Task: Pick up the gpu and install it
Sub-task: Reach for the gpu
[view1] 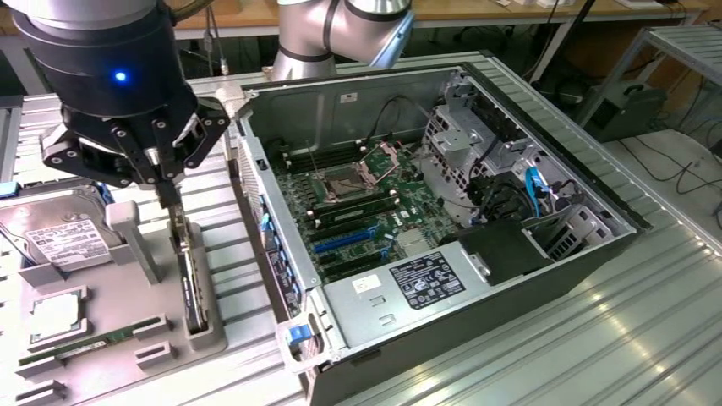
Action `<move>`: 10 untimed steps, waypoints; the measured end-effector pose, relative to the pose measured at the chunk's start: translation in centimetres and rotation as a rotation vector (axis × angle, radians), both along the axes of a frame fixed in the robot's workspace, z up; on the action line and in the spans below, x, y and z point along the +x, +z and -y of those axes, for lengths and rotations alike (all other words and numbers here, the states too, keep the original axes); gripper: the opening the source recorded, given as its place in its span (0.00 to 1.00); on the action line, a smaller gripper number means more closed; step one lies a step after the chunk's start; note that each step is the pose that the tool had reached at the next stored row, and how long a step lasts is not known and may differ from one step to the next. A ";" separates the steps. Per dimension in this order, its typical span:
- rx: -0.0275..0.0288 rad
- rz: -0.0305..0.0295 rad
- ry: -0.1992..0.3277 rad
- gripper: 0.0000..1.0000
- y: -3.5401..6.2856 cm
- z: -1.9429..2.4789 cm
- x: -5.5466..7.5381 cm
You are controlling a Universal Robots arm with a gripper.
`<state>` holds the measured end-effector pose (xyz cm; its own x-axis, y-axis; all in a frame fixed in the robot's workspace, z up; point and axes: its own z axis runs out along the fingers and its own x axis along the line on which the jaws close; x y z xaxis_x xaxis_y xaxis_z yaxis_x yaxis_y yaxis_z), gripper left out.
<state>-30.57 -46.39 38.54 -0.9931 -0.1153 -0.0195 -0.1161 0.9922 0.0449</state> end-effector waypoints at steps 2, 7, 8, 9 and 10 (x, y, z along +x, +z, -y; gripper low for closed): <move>-0.0001 -0.0001 0.001 0.11 -0.07 0.02 -0.7; 0.0001 -0.0005 0.002 0.11 -0.22 0.10 -1.8; 0.0001 -0.0006 0.002 0.11 -0.22 0.10 -1.8; 0.0001 -0.0006 0.002 0.11 -0.22 0.10 -1.8; 0.0001 -0.0006 0.002 0.11 -0.22 0.10 -1.8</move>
<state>-32.37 -46.49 38.33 -0.9930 -0.1169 -0.0189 -0.1177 0.9920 0.0451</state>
